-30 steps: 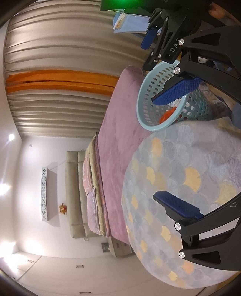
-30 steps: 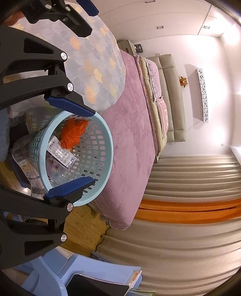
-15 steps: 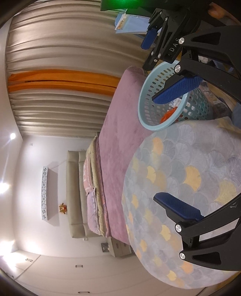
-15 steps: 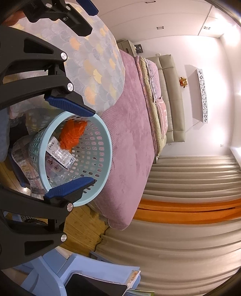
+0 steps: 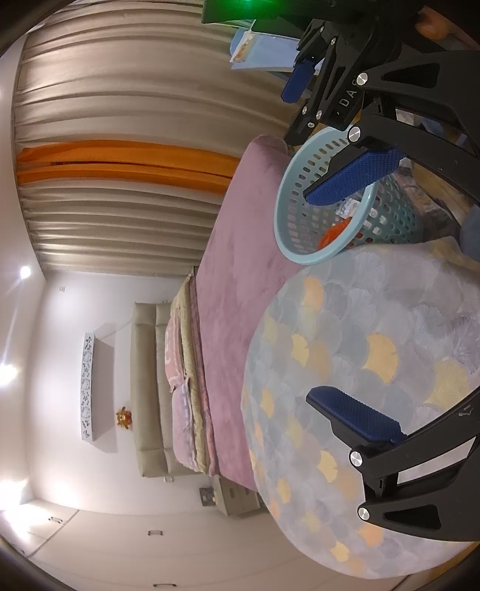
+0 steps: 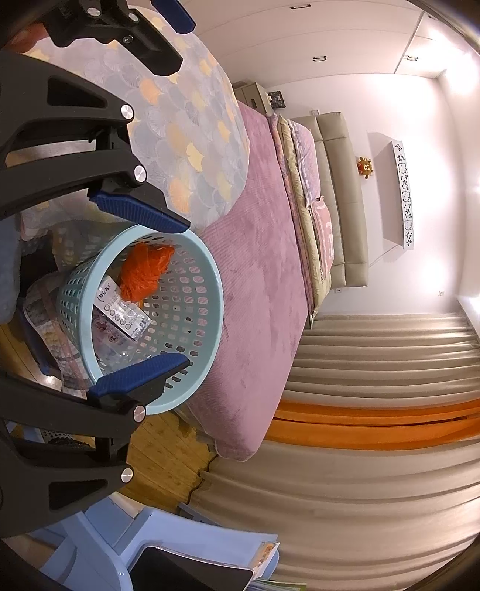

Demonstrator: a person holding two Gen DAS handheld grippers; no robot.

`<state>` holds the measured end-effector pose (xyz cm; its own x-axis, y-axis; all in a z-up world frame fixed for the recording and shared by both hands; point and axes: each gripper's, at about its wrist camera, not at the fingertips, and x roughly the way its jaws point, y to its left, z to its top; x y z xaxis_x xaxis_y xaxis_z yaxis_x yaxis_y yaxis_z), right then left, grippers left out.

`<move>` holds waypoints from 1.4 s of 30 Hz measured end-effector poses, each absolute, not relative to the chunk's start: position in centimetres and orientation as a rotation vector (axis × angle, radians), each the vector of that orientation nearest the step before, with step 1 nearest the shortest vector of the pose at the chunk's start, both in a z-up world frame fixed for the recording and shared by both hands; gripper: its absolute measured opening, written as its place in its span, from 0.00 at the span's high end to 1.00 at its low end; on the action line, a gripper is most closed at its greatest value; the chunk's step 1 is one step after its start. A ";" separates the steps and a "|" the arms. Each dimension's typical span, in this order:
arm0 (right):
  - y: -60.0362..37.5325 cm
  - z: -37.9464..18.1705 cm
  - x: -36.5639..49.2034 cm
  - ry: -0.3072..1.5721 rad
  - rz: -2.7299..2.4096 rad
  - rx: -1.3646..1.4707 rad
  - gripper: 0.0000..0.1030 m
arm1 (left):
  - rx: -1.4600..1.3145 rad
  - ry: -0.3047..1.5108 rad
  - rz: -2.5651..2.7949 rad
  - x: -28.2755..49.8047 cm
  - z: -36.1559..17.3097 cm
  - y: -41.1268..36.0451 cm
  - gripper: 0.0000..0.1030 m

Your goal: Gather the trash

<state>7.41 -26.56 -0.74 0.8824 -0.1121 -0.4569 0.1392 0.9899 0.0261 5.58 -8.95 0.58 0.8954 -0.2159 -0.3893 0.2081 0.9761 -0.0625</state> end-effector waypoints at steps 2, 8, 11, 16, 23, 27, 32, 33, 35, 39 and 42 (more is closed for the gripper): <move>-26.5 -0.7 7.4 0.474 -0.132 0.061 0.38 | -0.018 0.406 -0.218 5.6 0.6 -8.9 0.08; -26.6 -0.7 7.5 0.475 -0.130 0.062 0.38 | -0.028 0.409 -0.225 5.5 0.7 -8.8 0.08; -26.6 -0.7 7.5 0.475 -0.130 0.064 0.38 | -0.025 0.402 -0.225 5.4 0.8 -8.7 0.07; -26.7 -0.7 7.5 0.474 -0.127 0.061 0.38 | -0.025 0.398 -0.224 5.2 0.9 -8.7 0.07; -26.9 -0.4 7.6 0.477 -0.117 0.066 0.38 | -0.024 0.391 -0.224 5.2 1.3 -8.7 0.07; -26.7 -0.2 7.4 0.468 -0.116 0.062 0.38 | -0.021 0.391 -0.227 5.1 1.3 -8.8 0.07; -26.5 -0.1 7.2 0.467 -0.114 0.061 0.38 | -0.024 0.376 -0.224 4.7 1.9 -8.5 0.07; -26.5 -0.1 7.2 0.465 -0.113 0.060 0.38 | -0.025 0.374 -0.224 4.6 2.0 -8.4 0.07; -26.4 0.0 7.1 0.463 -0.112 0.059 0.38 | -0.025 0.370 -0.223 4.4 2.2 -8.4 0.07; -26.2 0.1 6.9 0.463 -0.106 0.058 0.38 | -0.020 0.367 -0.223 4.2 2.3 -8.5 0.07; -26.1 0.3 6.9 0.461 -0.104 0.056 0.38 | -0.020 0.365 -0.222 4.1 2.3 -8.4 0.07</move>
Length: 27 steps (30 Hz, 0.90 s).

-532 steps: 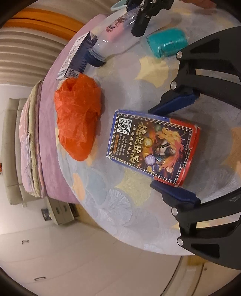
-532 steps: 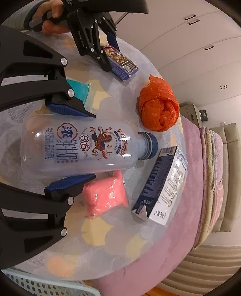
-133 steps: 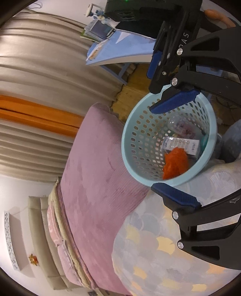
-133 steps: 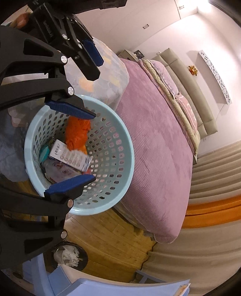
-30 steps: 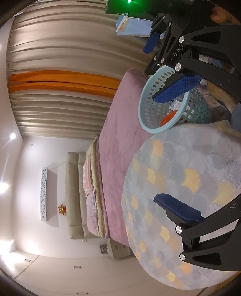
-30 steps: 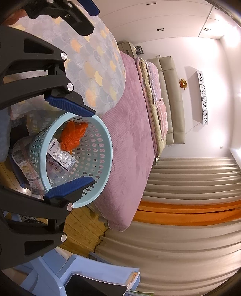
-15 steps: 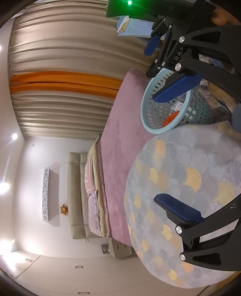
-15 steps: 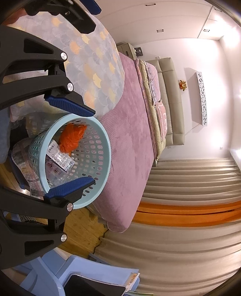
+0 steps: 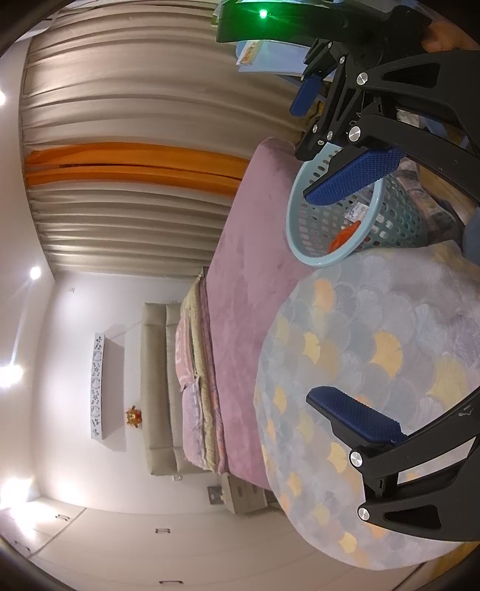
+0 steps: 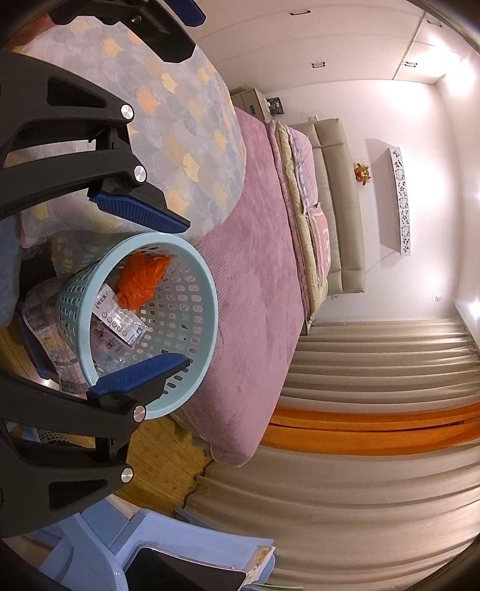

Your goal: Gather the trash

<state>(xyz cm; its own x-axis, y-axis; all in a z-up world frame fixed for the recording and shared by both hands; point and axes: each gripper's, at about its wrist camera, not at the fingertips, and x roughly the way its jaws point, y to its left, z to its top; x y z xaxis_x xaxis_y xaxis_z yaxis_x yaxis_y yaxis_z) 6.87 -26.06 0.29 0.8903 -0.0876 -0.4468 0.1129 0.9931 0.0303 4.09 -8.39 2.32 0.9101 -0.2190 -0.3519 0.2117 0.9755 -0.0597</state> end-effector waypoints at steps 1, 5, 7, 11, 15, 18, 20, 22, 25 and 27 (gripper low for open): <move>-26.1 0.3 6.9 0.461 -0.104 0.056 0.38 | -0.022 0.365 -0.222 4.1 2.3 -8.4 0.07; -26.0 0.4 6.9 0.461 -0.104 0.056 0.38 | -0.028 0.366 -0.220 4.2 2.3 -8.3 0.07; -26.0 0.4 6.9 0.464 -0.102 0.056 0.38 | -0.029 0.367 -0.221 4.3 2.3 -8.2 0.07; -26.0 0.5 6.9 0.470 -0.097 0.059 0.38 | -0.028 0.369 -0.222 4.2 2.3 -8.2 0.07; -26.0 0.5 7.0 0.471 -0.097 0.059 0.38 | -0.033 0.372 -0.222 4.3 2.3 -8.0 0.07; -26.0 0.5 7.0 0.471 -0.097 0.059 0.38 | -0.035 0.373 -0.221 4.3 2.2 -7.9 0.07; -25.9 0.4 7.1 0.474 -0.098 0.055 0.38 | -0.035 0.375 -0.222 4.3 2.1 -7.9 0.07; -25.9 0.2 7.2 0.476 -0.099 0.054 0.38 | -0.035 0.376 -0.223 4.4 2.0 -7.9 0.07; -25.8 0.0 7.4 0.482 -0.103 0.049 0.38 | -0.035 0.381 -0.220 4.6 1.9 -7.9 0.07; -25.7 0.0 7.5 0.485 -0.106 0.048 0.38 | -0.035 0.383 -0.216 4.7 1.8 -7.9 0.07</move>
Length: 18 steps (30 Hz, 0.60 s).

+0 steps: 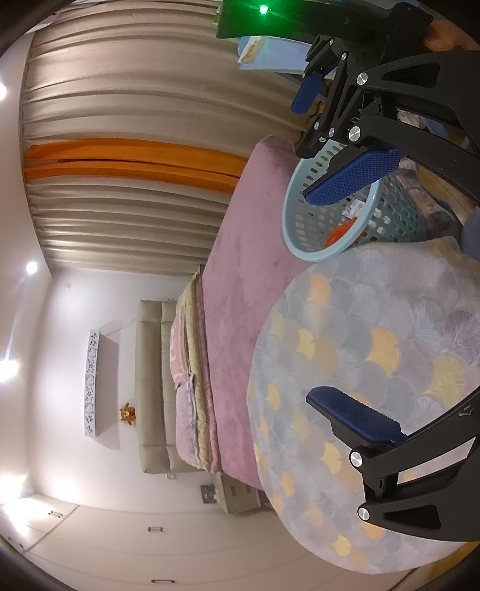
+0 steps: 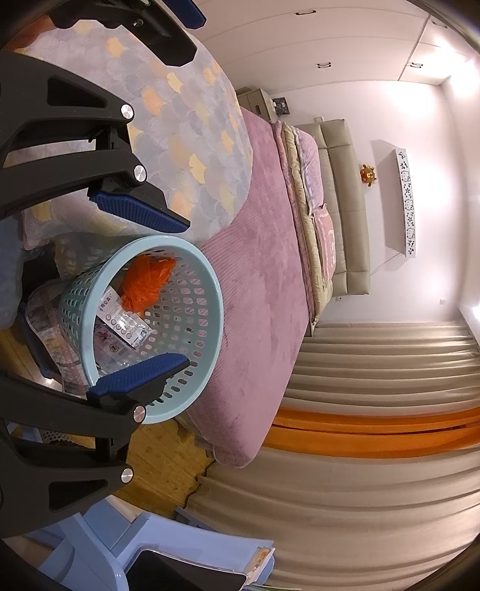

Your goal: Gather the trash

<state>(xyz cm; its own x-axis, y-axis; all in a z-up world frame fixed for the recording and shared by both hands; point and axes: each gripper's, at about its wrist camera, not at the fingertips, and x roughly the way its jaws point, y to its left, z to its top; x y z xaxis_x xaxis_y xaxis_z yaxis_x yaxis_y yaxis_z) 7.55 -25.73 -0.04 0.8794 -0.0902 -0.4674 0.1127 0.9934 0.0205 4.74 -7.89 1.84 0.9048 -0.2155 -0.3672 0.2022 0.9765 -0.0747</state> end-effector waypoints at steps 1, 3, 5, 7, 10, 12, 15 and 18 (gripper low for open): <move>-25.7 0.0 7.6 0.486 -0.108 0.048 0.38 | -0.035 0.383 -0.215 4.8 1.8 -7.8 0.07; -25.7 -0.1 7.6 0.487 -0.111 0.047 0.38 | -0.035 0.384 -0.215 4.9 1.8 -7.8 0.07; -25.7 -0.2 7.7 0.490 -0.118 0.046 0.38 | -0.034 0.384 -0.215 5.0 1.7 -7.8 0.07; -25.8 -0.3 8.0 0.492 -0.122 0.045 0.38 | -0.033 0.384 -0.216 4.9 1.8 -7.9 0.07; -25.7 -0.3 8.2 0.495 -0.127 0.043 0.38 | -0.023 0.367 -0.213 4.9 1.7 -7.7 0.08; -25.6 -0.4 8.3 0.498 -0.126 0.041 0.38 | -0.016 0.372 -0.217 5.1 1.7 -7.6 0.08; -25.2 -0.6 8.7 0.506 -0.118 0.036 0.38 | -0.029 0.397 -0.224 5.7 1.4 -7.2 0.07; -24.8 -0.7 9.1 0.512 -0.111 0.029 0.38 | -0.047 0.415 -0.218 6.4 1.1 -6.5 0.07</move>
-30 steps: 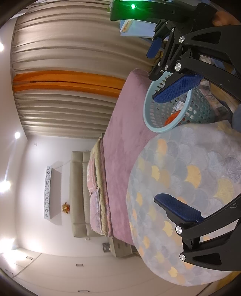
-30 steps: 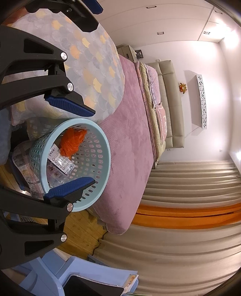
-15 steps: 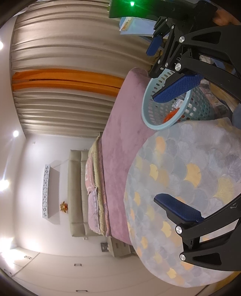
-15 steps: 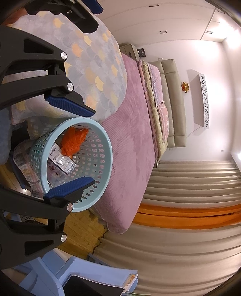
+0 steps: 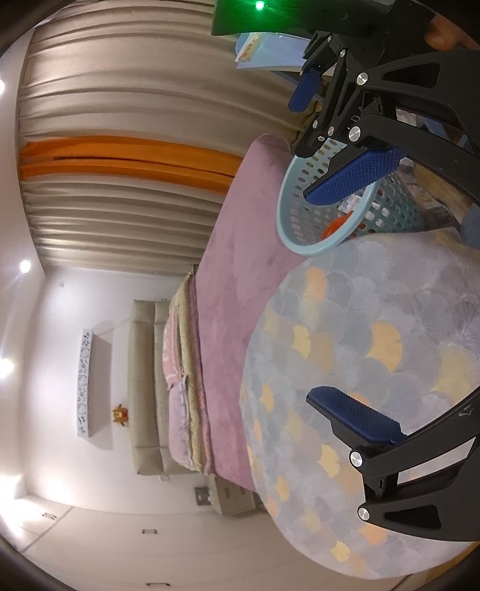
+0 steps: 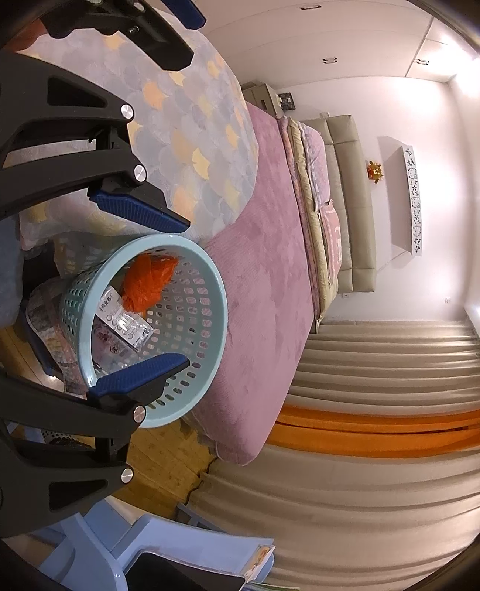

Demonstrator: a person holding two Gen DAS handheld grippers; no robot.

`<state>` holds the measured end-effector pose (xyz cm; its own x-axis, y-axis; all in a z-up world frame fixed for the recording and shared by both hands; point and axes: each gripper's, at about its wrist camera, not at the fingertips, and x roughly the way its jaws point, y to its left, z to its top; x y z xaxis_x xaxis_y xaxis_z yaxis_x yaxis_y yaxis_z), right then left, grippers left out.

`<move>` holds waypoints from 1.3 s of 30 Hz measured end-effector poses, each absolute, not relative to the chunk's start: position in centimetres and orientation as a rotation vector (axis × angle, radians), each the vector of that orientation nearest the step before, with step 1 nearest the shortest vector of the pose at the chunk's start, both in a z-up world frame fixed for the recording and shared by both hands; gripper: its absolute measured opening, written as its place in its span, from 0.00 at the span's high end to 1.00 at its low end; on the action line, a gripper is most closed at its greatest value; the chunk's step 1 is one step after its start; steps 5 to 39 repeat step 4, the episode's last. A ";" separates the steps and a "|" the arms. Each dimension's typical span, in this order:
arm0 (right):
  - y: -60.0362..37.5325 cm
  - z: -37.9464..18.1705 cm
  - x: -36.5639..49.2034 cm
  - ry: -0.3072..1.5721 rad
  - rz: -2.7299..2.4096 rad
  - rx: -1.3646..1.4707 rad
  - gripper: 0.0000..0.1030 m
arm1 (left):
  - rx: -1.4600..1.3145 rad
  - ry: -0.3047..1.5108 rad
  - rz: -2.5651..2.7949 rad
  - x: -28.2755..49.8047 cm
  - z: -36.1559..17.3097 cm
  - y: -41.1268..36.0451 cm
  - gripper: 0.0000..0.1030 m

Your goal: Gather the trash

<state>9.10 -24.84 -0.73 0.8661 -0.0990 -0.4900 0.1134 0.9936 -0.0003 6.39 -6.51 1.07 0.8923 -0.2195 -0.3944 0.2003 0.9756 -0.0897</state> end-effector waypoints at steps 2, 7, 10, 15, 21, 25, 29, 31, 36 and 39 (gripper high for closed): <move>-24.6 -0.8 9.3 0.515 -0.107 0.024 0.38 | -0.052 0.418 -0.212 6.6 0.9 -6.3 0.07; -24.3 -0.9 9.5 0.518 -0.104 0.021 0.38 | -0.054 0.420 -0.204 6.6 0.8 -6.0 0.07; -24.3 -0.9 9.5 0.518 -0.104 0.021 0.38 | -0.054 0.420 -0.204 6.6 0.8 -6.0 0.07; -24.3 -0.9 9.5 0.518 -0.104 0.021 0.38 | -0.054 0.420 -0.204 6.6 0.8 -6.0 0.07; -24.3 -0.9 9.5 0.518 -0.104 0.021 0.38 | -0.054 0.420 -0.204 6.6 0.8 -6.0 0.07; -24.3 -0.9 9.5 0.518 -0.104 0.021 0.38 | -0.054 0.420 -0.204 6.6 0.8 -6.0 0.07; -24.3 -0.9 9.5 0.518 -0.104 0.021 0.38 | -0.054 0.420 -0.204 6.6 0.8 -6.0 0.07; -24.3 -0.9 9.5 0.518 -0.104 0.021 0.38 | -0.054 0.420 -0.204 6.6 0.8 -6.0 0.07; -24.3 -0.9 9.5 0.518 -0.104 0.021 0.38 | -0.054 0.420 -0.204 6.6 0.8 -6.0 0.07; -24.3 -0.9 9.5 0.518 -0.104 0.021 0.38 | -0.054 0.420 -0.204 6.6 0.8 -6.0 0.07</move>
